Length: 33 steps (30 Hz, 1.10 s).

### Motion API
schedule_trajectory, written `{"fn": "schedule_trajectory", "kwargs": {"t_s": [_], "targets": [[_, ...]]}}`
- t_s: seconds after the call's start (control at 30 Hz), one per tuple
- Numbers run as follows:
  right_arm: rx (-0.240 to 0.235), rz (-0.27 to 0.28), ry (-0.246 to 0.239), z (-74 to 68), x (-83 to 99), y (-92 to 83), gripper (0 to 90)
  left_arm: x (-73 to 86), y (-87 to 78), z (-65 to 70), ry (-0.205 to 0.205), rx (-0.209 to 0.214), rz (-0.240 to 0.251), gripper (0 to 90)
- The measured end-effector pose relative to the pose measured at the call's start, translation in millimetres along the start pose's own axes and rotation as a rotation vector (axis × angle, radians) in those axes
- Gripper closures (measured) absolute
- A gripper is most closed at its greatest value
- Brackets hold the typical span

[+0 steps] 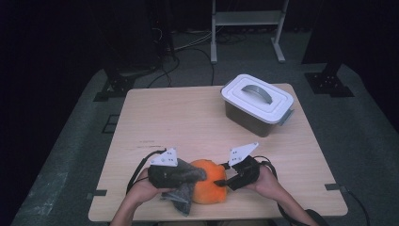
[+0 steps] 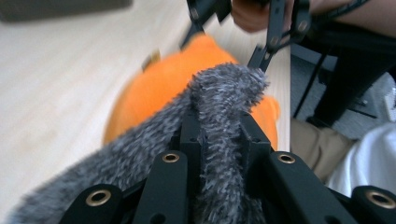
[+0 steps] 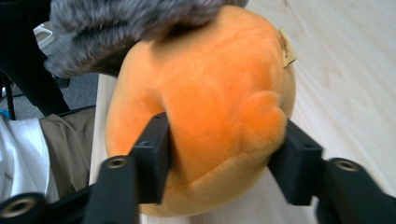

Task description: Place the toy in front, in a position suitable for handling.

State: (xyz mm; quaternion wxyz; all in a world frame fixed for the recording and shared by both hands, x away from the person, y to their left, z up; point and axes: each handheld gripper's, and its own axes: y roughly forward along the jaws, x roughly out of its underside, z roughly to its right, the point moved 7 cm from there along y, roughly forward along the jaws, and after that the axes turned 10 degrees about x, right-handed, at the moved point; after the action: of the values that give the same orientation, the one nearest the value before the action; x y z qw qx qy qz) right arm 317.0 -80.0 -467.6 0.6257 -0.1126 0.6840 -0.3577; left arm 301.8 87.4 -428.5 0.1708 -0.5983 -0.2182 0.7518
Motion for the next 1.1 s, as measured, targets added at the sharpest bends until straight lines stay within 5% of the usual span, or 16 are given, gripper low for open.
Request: {"fn": "schedule_trajectory", "kwargs": {"t_s": [0.17, 0.67, 0.93, 1.1], "targets": [[0.012, 0.013, -0.055, -0.5, 0.5, -4.9, 48.8, -9.9, 6.0, -6.1, 0.003, 0.016, -0.018, 75.7], [0.024, 0.021, -0.059, 9.6, 1.2, -13.2, 50.0, 38.3, -15.7, -24.2, -0.115, -0.043, 0.012, 75.7], [0.039, 0.022, -0.08, 7.4, -2.2, -11.8, 50.2, 6.7, -5.6, -22.2, -0.077, -0.013, 0.069, 75.7], [0.051, 0.016, -0.103, 7.9, -1.8, -12.9, 50.4, -14.7, 7.9, -21.7, -0.028, -0.01, 0.044, 75.3]]}}
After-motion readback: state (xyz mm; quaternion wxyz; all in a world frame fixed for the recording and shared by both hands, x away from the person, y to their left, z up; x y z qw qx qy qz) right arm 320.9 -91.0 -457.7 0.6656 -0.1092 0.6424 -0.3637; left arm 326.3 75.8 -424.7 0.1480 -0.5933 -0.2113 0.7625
